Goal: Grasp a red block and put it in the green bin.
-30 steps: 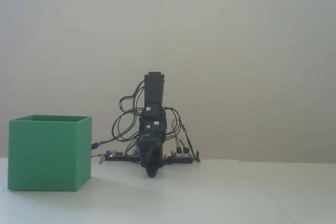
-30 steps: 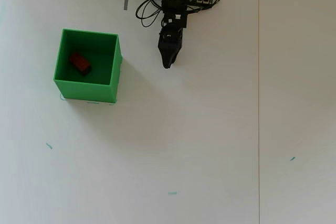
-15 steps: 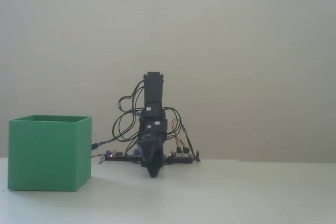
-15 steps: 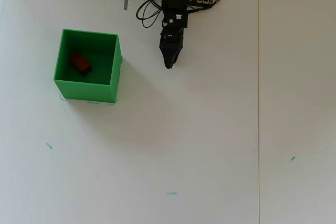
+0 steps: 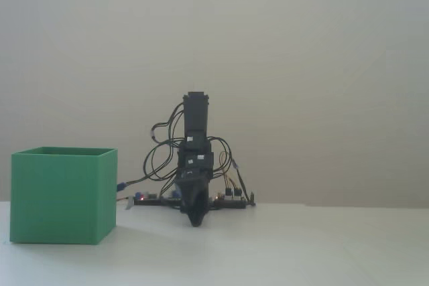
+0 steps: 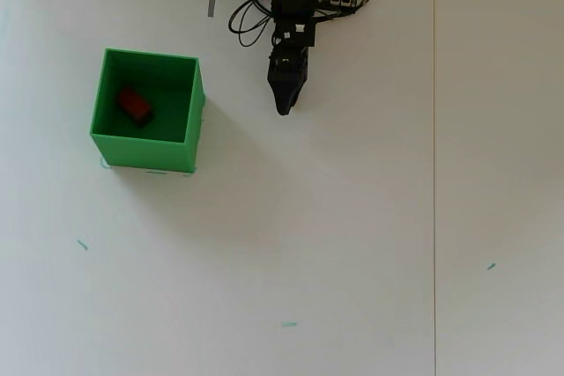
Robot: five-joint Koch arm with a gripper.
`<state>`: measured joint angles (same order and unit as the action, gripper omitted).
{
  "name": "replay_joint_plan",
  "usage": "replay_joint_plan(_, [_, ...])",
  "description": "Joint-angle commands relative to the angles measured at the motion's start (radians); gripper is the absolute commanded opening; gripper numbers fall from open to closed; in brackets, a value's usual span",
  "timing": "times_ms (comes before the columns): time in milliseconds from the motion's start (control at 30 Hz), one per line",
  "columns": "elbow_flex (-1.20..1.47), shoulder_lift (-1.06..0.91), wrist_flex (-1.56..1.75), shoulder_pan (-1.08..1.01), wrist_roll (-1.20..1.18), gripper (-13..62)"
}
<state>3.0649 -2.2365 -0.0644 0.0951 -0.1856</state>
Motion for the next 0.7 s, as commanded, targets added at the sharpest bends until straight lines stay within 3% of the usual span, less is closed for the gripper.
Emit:
replay_joint_plan(0, [0.078, -0.086, -0.023, 0.011, 0.003, 33.4])
replay_joint_plan(667, [0.078, -0.086, -0.025, 0.008, -0.012, 33.4])
